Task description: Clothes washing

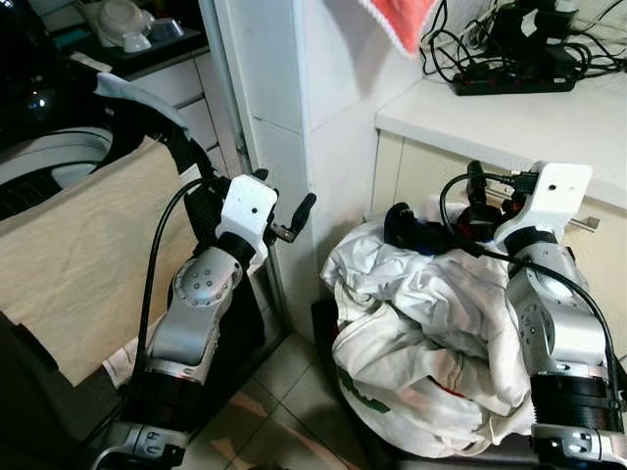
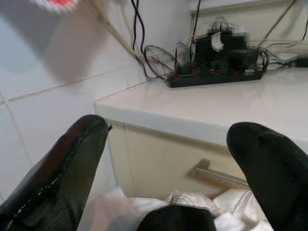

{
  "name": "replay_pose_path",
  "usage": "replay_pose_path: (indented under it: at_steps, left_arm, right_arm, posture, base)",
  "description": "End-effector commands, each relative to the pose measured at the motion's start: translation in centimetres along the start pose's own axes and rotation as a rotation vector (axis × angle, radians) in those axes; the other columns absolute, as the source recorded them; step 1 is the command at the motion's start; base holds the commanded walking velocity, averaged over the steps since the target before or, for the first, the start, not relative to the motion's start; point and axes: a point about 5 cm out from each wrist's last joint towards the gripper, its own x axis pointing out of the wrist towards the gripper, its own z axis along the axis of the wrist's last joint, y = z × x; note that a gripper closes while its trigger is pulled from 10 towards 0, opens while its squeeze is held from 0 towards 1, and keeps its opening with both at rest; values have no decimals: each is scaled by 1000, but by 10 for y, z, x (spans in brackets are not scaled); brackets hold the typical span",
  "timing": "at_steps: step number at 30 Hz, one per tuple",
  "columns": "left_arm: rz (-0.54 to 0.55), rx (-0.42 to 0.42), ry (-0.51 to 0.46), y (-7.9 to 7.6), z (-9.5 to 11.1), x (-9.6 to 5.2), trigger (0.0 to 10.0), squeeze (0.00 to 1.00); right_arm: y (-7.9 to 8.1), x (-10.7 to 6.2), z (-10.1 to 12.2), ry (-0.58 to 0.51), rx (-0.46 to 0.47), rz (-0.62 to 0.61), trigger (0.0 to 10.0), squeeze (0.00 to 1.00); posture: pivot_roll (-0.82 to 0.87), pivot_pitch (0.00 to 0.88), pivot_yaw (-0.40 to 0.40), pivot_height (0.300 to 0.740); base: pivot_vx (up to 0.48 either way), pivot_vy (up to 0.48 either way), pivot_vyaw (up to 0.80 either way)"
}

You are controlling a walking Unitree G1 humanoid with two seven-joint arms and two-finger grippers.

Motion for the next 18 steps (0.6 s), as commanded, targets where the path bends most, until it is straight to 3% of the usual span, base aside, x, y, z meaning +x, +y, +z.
replay_pose_path:
  at_steps: [1,5,6,8,11,16,18]
  left_arm:
    - [-7,61,-33,24,17,5,10000,0]
    - [-62,91,-51,41,33,19,10000,0]
    - [-88,91,-59,45,40,28,10000,0]
    - [-119,88,-56,44,42,33,10000,0]
    - [-249,39,-46,33,48,58,10000,0]
    - [-429,23,-50,10,61,82,10000,0]
    - [-467,23,-47,5,62,86,10000,0]
  right_arm:
    - [16,-10,6,-69,-37,61,10000,439]
    - [27,-39,4,-151,-101,119,10000,439]
    - [27,-54,0,-145,-107,114,10000,435]
    - [27,-62,-3,-139,-122,118,10000,435]
    - [22,-88,-12,-105,-177,125,10000,443]
    - [14,-105,-17,-83,-193,78,10000,443]
    - [13,-107,-17,-84,-201,65,10000,443]
  posture:
    - [-151,0,102,740]
    - [-184,0,103,740]
    - [-206,0,105,740]
    - [-214,0,106,740]
    - [-273,0,126,740]
    - [-355,6,181,740]
    - [-362,8,188,740]
  base:
    - [0,0,0]
    - [0,0,0]
    - [0,0,0]
    - [0,0,0]
    - [0,0,0]
    - [0,0,0]
    - [0,0,0]
